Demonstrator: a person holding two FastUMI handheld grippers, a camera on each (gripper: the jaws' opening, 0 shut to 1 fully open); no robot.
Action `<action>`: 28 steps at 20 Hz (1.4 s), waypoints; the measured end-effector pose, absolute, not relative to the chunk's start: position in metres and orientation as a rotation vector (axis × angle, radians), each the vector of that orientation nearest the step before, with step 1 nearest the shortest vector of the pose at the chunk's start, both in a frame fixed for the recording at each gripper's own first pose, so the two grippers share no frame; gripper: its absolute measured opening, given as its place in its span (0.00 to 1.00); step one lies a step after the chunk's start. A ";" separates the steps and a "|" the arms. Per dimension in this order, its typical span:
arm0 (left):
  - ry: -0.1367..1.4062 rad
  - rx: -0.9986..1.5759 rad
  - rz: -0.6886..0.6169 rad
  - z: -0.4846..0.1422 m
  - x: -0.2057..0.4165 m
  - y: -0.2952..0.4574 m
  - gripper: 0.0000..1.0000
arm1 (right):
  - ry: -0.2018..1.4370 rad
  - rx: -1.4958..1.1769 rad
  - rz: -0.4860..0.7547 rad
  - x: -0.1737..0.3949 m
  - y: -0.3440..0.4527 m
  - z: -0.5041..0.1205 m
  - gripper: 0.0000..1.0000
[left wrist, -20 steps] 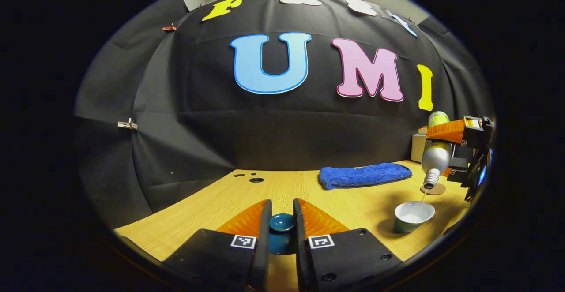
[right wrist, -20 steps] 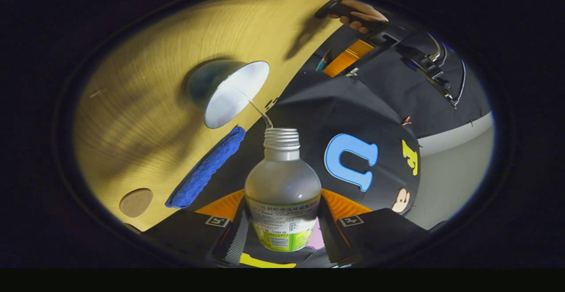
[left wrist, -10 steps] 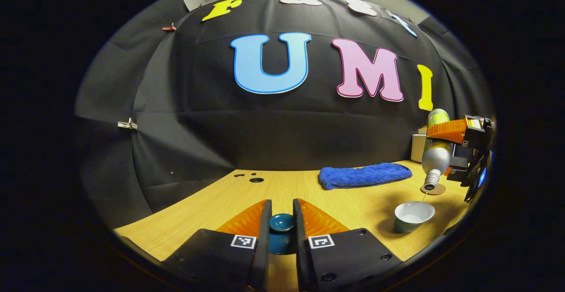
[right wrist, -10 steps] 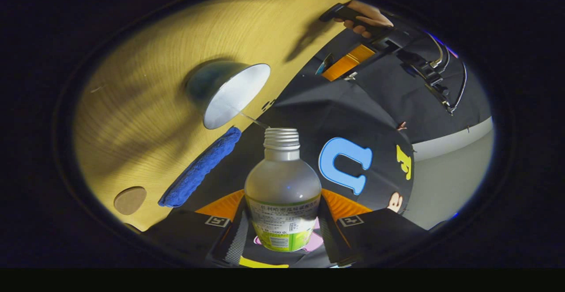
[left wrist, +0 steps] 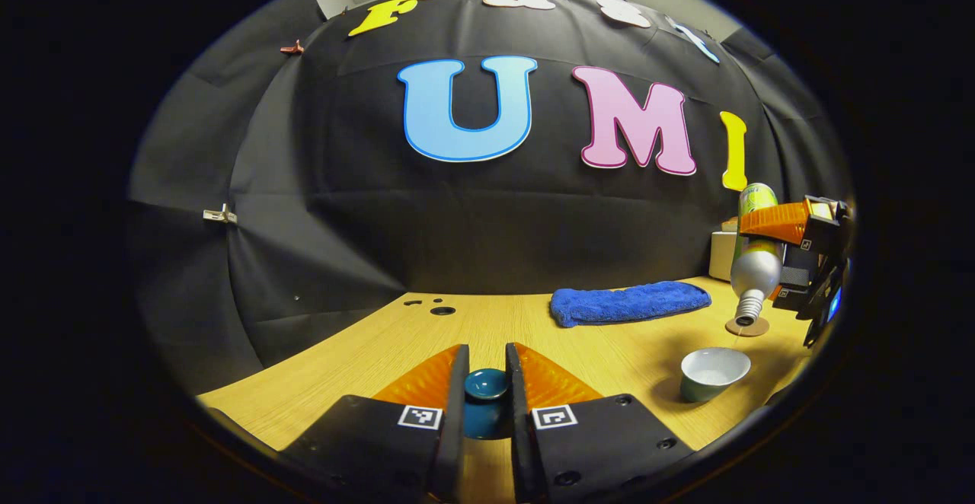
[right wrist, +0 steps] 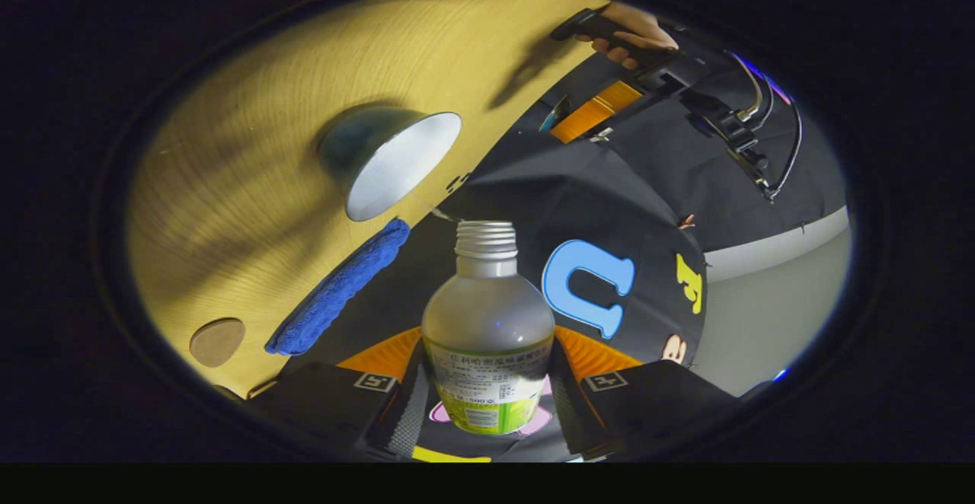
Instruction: Open the teacup lid with one hand, grasp the water bottle and pour water into the teacup with the other hand; after pouring, place the water bottle on the coaster and then close the teacup lid.
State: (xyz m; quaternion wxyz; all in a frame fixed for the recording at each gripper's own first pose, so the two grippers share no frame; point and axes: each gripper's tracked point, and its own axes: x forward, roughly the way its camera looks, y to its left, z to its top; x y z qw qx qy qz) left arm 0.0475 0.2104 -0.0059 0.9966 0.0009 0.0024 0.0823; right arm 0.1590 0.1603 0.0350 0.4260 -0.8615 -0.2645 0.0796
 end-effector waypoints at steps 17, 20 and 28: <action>0.005 0.002 0.165 -0.005 0.047 0.211 0.29 | -0.680 -2.170 0.186 0.153 0.165 0.043 0.73; 0.005 0.002 0.165 -0.006 0.048 0.210 0.29 | -0.679 -2.169 0.185 0.152 0.164 0.045 0.73; 0.004 0.002 0.157 -0.006 0.048 0.209 0.29 | -0.675 -2.149 0.161 0.148 0.161 0.050 0.74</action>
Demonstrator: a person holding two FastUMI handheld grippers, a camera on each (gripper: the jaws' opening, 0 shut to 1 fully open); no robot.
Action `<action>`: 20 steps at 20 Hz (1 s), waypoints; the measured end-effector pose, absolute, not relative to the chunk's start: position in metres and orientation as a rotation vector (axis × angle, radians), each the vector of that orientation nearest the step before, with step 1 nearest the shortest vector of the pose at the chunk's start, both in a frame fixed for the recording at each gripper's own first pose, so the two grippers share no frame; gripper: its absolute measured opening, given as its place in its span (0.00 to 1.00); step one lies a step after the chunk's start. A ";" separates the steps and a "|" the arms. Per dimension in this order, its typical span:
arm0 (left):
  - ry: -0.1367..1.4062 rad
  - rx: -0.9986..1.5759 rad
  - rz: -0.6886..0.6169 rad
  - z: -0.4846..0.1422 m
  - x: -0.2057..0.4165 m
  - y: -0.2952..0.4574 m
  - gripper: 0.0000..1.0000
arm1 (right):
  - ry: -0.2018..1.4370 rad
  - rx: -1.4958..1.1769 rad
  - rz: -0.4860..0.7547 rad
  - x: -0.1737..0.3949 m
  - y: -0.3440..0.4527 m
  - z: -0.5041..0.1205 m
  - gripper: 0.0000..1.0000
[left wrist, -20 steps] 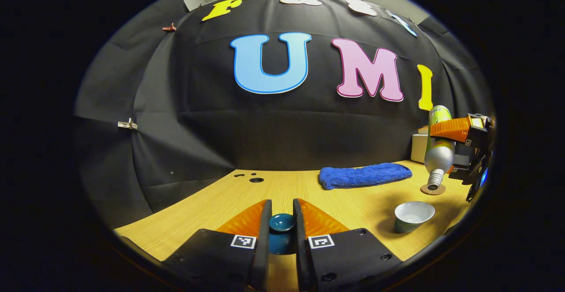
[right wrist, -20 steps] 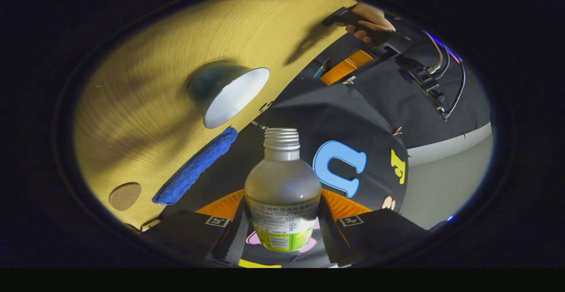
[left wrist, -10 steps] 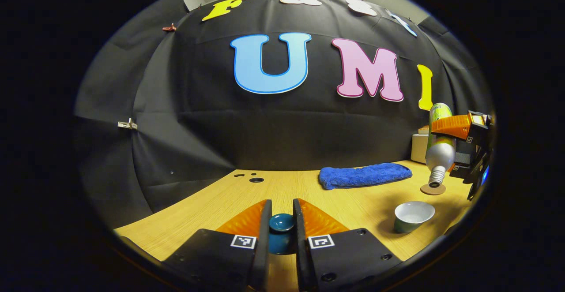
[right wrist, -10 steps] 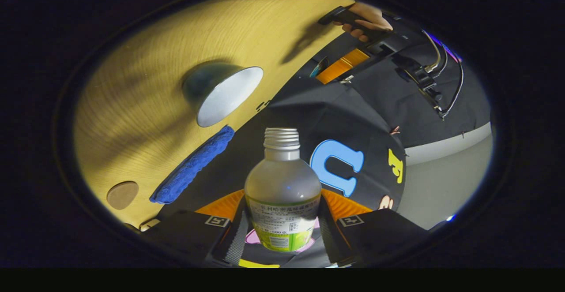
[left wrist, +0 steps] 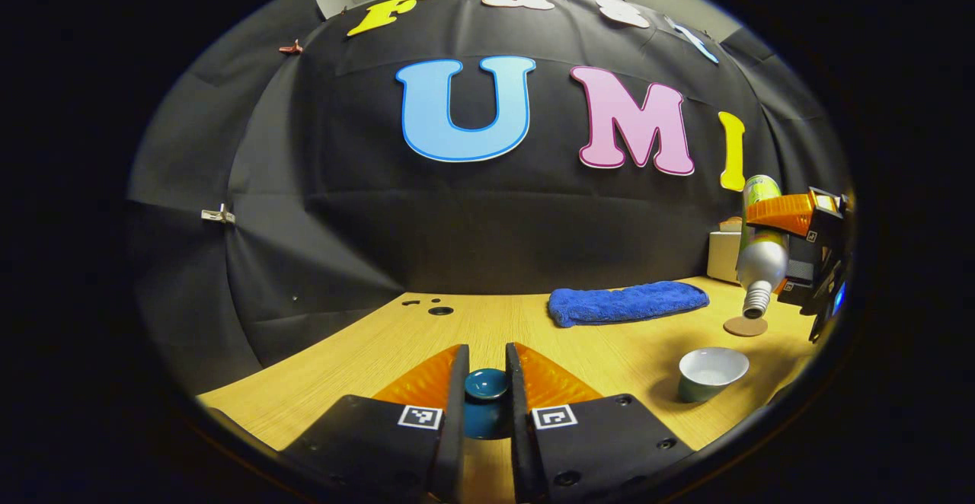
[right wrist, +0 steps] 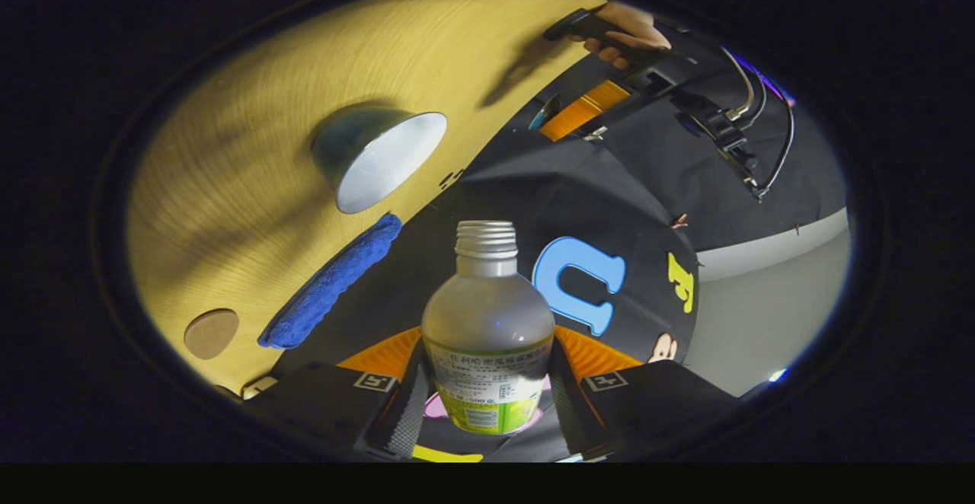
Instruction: Open the teacup lid with one hand, grasp the water bottle and pour water into the teacup with the other hand; after pouring, place the water bottle on the coaster and then close the teacup lid.
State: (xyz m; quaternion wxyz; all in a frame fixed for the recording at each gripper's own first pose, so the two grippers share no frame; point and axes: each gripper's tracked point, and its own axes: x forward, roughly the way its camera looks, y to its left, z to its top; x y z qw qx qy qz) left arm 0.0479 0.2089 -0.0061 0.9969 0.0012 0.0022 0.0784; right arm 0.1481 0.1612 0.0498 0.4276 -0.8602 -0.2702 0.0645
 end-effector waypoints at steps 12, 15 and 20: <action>0.003 0.004 0.145 -0.005 0.049 0.207 0.29 | -0.396 -1.716 0.122 0.148 0.124 0.050 0.74; 0.003 0.004 0.139 -0.006 0.049 0.206 0.29 | -0.325 -1.528 0.115 0.136 0.111 0.062 0.74; 0.002 0.005 0.139 -0.005 0.049 0.206 0.29 | -0.188 -1.267 0.102 0.126 0.079 0.062 0.75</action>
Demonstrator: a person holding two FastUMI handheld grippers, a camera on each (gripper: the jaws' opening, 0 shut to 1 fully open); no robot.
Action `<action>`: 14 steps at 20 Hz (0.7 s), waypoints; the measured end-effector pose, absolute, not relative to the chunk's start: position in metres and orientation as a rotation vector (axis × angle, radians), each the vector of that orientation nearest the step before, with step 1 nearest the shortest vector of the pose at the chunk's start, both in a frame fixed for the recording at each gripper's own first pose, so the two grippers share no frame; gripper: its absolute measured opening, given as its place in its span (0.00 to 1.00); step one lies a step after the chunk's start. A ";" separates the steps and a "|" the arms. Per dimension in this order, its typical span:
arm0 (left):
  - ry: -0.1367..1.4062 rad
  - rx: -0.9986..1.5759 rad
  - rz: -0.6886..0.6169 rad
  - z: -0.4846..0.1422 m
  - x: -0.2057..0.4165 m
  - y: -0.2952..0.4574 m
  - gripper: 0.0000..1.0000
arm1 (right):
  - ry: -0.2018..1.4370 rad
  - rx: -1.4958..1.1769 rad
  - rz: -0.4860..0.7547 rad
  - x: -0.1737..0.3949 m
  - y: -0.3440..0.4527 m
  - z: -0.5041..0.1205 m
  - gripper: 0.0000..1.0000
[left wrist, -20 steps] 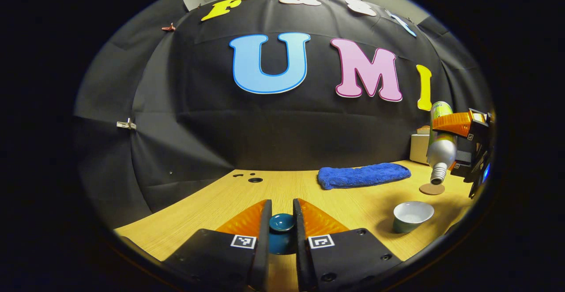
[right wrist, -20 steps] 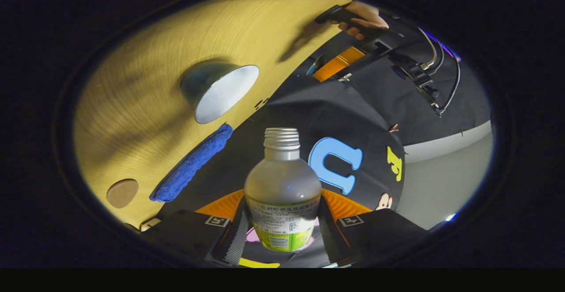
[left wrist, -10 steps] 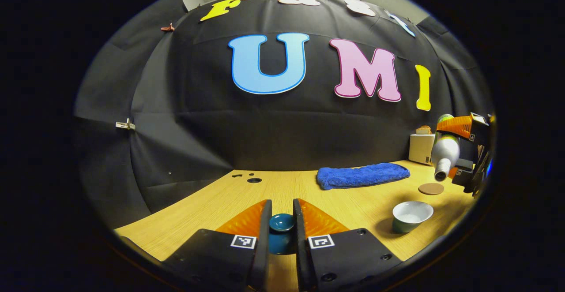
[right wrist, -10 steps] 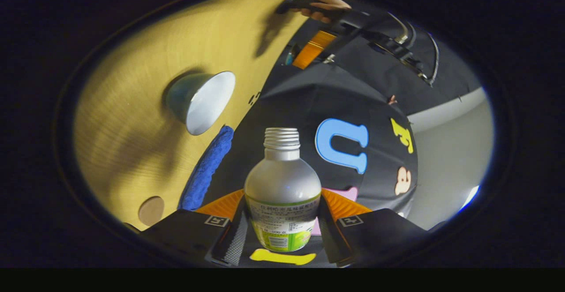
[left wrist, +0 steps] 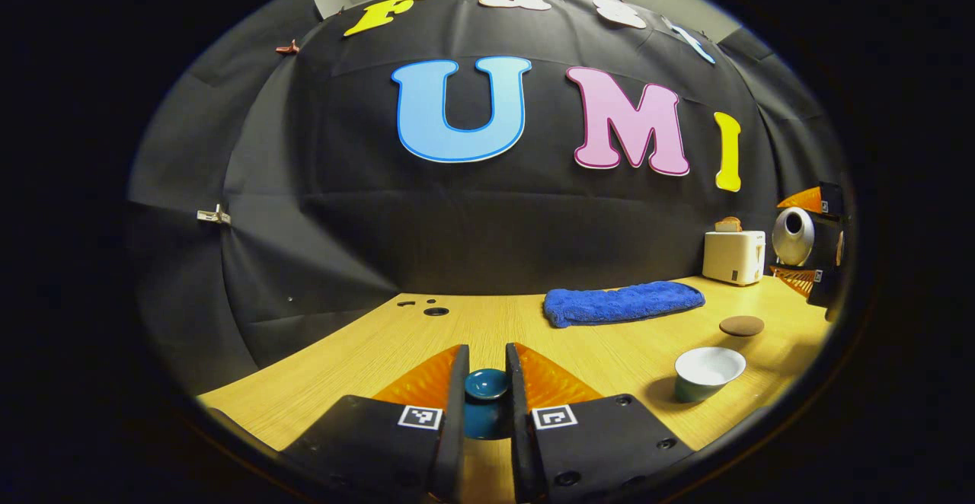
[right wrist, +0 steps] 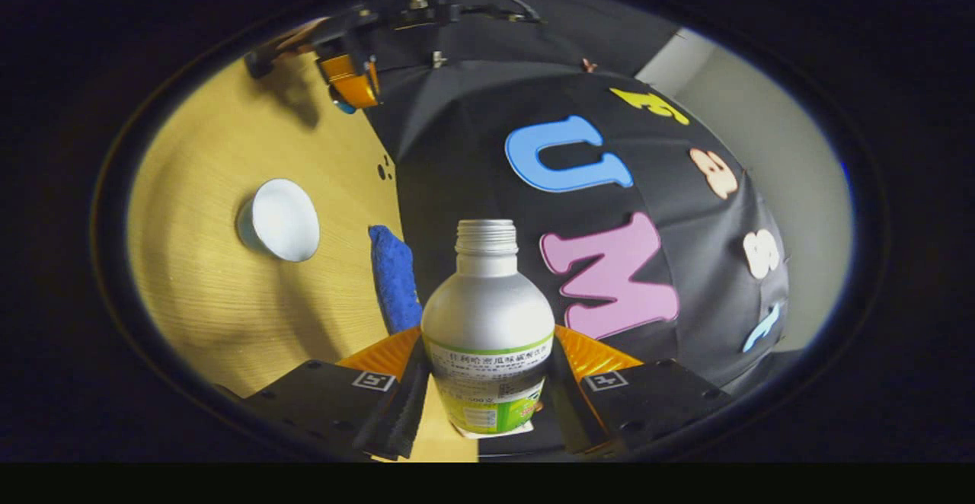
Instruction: Open the teacup lid with one hand, grasp the water bottle and pour water into the teacup with the other hand; after pouring, place the water bottle on the coaster and then close the teacup lid.
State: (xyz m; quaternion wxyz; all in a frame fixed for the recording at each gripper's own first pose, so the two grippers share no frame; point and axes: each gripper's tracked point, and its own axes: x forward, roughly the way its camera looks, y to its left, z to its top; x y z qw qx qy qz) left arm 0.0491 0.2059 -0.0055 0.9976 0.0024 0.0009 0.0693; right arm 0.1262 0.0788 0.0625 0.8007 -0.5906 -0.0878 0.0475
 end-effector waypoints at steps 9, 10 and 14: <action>0.000 0.007 0.156 -0.006 0.049 0.209 0.29 | -0.071 -0.688 0.033 0.114 0.024 0.080 0.75; 0.000 0.007 0.160 -0.005 0.049 0.210 0.29 | -0.070 -0.600 0.033 0.118 0.020 0.087 0.75; 0.002 0.005 0.174 -0.005 0.047 0.212 0.29 | -0.061 -0.281 0.079 0.125 0.017 0.089 0.75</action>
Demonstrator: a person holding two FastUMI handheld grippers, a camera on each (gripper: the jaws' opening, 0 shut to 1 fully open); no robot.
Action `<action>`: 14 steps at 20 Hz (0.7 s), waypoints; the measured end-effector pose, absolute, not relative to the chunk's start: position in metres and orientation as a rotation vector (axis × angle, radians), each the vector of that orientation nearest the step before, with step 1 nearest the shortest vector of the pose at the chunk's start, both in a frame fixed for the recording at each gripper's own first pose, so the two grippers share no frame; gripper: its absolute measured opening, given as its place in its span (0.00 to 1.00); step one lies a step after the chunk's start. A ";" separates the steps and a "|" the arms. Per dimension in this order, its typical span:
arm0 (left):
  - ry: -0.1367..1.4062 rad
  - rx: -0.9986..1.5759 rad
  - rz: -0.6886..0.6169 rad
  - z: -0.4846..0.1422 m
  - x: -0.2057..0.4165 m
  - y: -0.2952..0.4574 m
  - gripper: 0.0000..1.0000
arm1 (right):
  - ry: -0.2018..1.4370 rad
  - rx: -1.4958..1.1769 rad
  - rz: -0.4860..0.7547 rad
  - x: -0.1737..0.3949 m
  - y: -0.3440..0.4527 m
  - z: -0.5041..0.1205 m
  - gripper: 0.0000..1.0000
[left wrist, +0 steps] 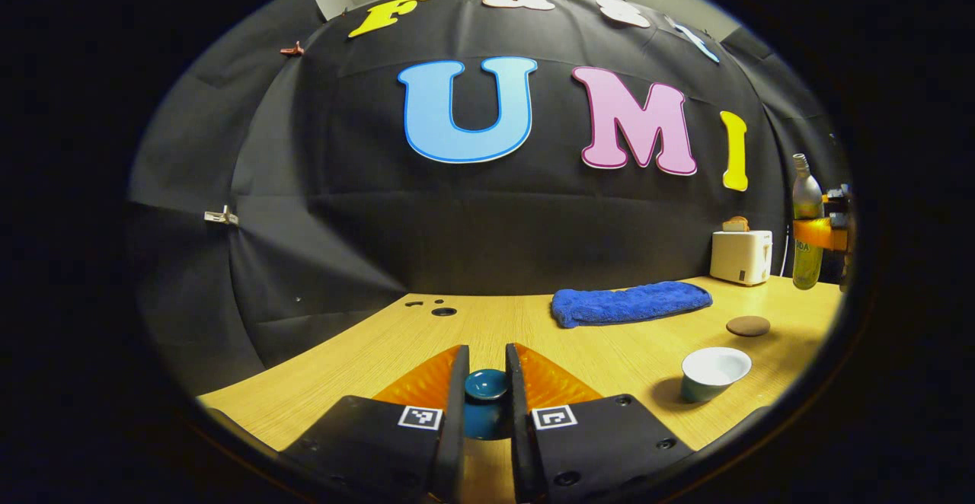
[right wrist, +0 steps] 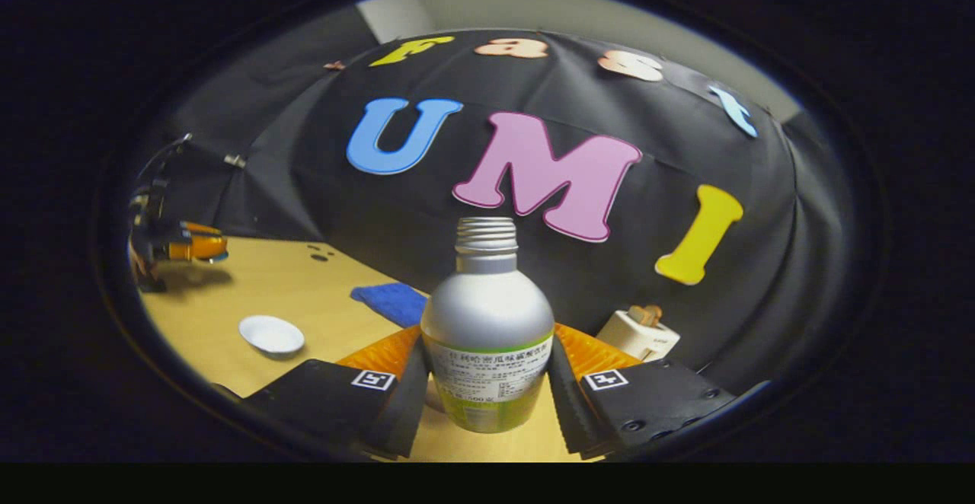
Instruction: Open the teacup lid with one hand, grasp the water bottle and pour water into the teacup with the other hand; after pouring, place the water bottle on the coaster and then close the teacup lid.
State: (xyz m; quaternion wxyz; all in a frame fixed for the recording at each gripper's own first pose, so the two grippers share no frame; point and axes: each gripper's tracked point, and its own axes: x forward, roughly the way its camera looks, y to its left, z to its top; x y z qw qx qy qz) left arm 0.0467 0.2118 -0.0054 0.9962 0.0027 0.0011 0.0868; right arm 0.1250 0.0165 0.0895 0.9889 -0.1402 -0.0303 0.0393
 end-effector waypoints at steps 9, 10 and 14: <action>0.002 0.005 0.173 -0.005 0.047 0.210 0.29 | -0.029 0.068 0.188 0.197 0.022 0.069 0.75; 0.002 0.005 0.173 -0.006 0.047 0.211 0.29 | -0.010 0.091 0.176 0.206 0.018 0.059 0.75; 0.002 0.005 0.172 -0.005 0.047 0.211 0.29 | 0.044 0.074 0.135 0.224 0.011 0.026 0.72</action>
